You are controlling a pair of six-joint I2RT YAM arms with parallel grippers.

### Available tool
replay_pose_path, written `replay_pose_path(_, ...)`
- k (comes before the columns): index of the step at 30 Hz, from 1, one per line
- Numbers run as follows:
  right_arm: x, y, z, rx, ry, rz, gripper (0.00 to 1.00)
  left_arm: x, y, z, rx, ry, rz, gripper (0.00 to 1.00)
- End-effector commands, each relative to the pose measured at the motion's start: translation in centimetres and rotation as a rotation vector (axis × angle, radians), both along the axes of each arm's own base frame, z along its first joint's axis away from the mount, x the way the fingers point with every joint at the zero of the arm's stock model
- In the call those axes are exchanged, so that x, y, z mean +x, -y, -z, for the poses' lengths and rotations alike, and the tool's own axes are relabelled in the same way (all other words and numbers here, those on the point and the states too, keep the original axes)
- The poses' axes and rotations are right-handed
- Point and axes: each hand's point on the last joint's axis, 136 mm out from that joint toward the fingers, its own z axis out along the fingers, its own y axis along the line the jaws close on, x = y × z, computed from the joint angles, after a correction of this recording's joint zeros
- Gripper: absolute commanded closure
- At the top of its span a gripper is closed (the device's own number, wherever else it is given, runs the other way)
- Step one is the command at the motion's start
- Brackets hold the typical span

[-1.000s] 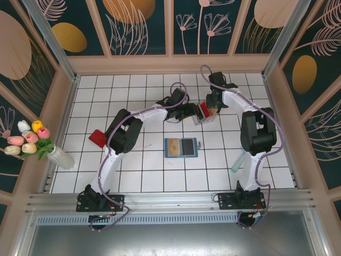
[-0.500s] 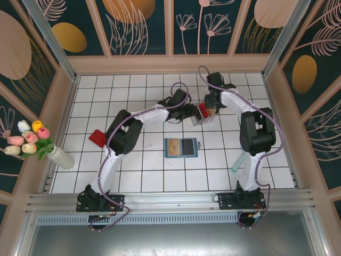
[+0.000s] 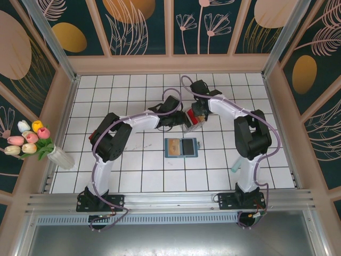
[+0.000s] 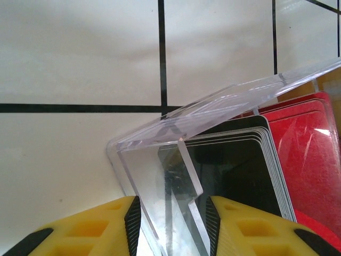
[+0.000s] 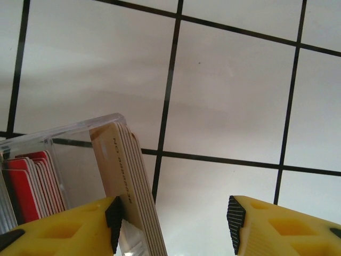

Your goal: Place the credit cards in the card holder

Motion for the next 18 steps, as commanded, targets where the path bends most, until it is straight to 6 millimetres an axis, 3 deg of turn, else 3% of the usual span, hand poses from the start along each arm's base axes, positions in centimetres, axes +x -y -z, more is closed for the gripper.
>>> replay_pose_path(1,-1.1,1.6,0.4,-0.062,-0.025,0.033,0.43,-2.3,-4.0,3.6,0.172,-0.086,-0.007,0.61)
replay_pose_path(5,-1.1,1.8,0.5,-0.112,-0.016,0.029,0.44,-2.2,-4.4,3.6,0.185,-0.076,-0.013,0.63)
replay_pose_path(11,-0.3,1.4,-2.3,-0.097,0.047,0.026,0.45,-1.6,-4.5,3.1,0.190,-0.055,-0.018,0.63)
replay_pose_path(18,-0.3,1.0,-3.3,-0.069,0.058,0.019,0.48,-1.5,-4.3,2.9,0.184,-0.052,-0.014,0.63)
